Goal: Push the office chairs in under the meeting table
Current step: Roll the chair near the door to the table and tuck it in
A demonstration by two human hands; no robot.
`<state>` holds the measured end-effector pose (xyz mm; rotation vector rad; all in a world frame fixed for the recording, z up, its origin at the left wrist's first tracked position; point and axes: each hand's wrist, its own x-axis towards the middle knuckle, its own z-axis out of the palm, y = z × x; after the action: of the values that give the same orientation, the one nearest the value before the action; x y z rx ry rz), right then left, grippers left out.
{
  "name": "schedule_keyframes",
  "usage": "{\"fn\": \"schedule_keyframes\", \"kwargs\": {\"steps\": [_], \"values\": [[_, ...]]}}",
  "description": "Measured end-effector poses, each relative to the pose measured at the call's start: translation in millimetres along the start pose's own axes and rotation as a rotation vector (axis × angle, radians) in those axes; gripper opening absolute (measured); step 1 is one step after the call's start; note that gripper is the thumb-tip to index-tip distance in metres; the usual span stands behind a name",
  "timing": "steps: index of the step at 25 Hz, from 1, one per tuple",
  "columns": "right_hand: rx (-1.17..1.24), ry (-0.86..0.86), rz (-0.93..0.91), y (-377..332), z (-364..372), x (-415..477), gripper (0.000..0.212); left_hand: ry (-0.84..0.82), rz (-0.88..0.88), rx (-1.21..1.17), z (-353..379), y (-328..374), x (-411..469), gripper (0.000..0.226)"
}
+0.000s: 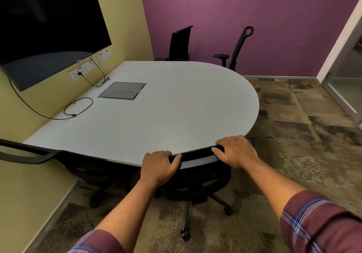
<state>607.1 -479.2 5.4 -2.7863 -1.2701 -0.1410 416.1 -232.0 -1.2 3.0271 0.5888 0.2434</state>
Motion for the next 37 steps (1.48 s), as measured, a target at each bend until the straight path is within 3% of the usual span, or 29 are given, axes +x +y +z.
{"fn": "schedule_keyframes", "kwargs": {"steps": [5, 18, 24, 32, 34, 37], "values": [[-0.009, 0.011, -0.031, 18, -4, 13, 0.058, 0.006, -0.040, -0.029, 2, 14, 10, 0.072], [0.009, 0.011, -0.007, 3, 4, 38, 0.067, 0.032, -0.014, 0.003, 5, -18, 39, 0.071], [0.038, -0.003, -0.018, -5, 4, 32, 0.059, 0.017, 0.001, 0.009, 3, -24, 33, 0.069], [0.051, -0.075, 0.020, -5, 4, 27, 0.092, -0.054, 0.017, 0.008, -2, -20, 29, 0.070], [0.055, -0.150, 0.026, -5, -2, 32, 0.106, -0.142, -0.005, -0.040, -2, -20, 35, 0.080], [0.127, -0.246, 0.048, -7, -13, 48, 0.112, -0.239, -0.062, -0.130, -5, -14, 56, 0.107]]}}
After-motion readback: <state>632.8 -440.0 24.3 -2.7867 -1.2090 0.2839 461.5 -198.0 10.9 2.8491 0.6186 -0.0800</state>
